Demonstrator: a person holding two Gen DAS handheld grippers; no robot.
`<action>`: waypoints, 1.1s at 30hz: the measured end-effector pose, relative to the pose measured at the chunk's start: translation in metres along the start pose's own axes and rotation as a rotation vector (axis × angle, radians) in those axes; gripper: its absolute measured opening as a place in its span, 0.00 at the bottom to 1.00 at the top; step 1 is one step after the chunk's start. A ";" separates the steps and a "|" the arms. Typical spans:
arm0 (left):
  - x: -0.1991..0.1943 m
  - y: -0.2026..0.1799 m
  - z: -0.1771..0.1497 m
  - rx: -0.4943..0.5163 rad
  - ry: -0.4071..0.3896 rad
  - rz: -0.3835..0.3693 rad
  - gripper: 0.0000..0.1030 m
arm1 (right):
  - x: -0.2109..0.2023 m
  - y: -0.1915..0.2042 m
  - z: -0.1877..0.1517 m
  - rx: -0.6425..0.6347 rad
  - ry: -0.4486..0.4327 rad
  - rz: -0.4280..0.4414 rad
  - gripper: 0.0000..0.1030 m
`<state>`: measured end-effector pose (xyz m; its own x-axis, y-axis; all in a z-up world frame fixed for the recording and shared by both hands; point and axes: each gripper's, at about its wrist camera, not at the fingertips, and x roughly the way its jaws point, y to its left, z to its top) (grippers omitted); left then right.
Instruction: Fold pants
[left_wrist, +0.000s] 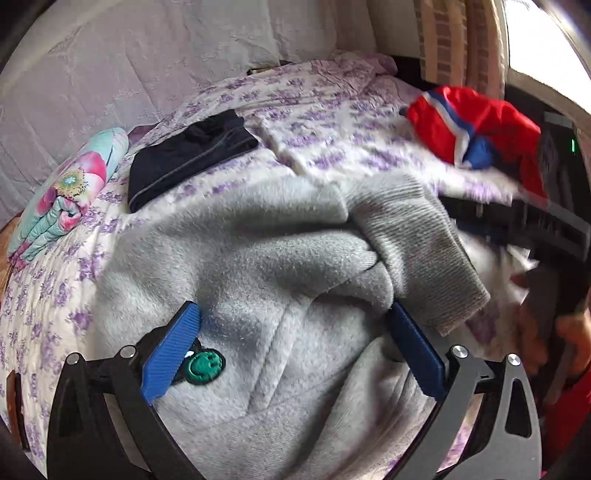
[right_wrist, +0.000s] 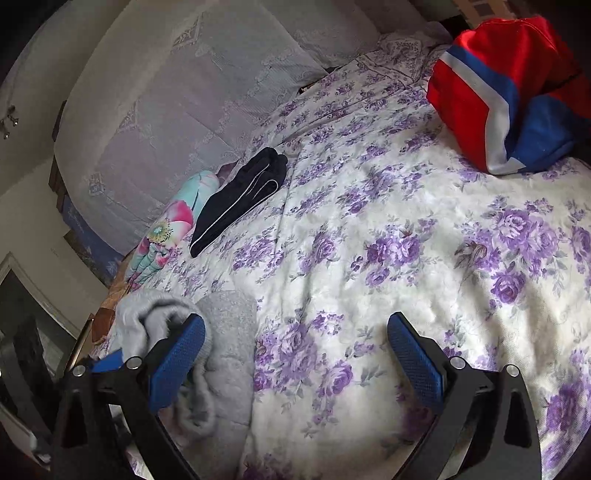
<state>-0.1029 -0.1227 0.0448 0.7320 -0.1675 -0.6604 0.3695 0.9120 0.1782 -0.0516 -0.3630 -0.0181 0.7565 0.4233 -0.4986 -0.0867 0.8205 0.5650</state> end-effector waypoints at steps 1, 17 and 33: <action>-0.009 -0.009 -0.017 0.003 -0.103 0.059 0.95 | -0.001 0.000 0.000 -0.001 -0.001 -0.001 0.97; -0.078 0.032 0.031 0.033 -0.260 0.199 0.95 | 0.002 0.000 0.001 0.005 0.000 0.011 0.97; 0.020 0.060 0.007 -0.178 -0.032 0.037 0.96 | 0.002 -0.001 0.001 0.004 0.001 0.010 0.97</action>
<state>-0.0624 -0.0737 0.0476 0.7620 -0.1416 -0.6319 0.2365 0.9693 0.0680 -0.0494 -0.3632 -0.0184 0.7546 0.4320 -0.4939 -0.0914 0.8145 0.5729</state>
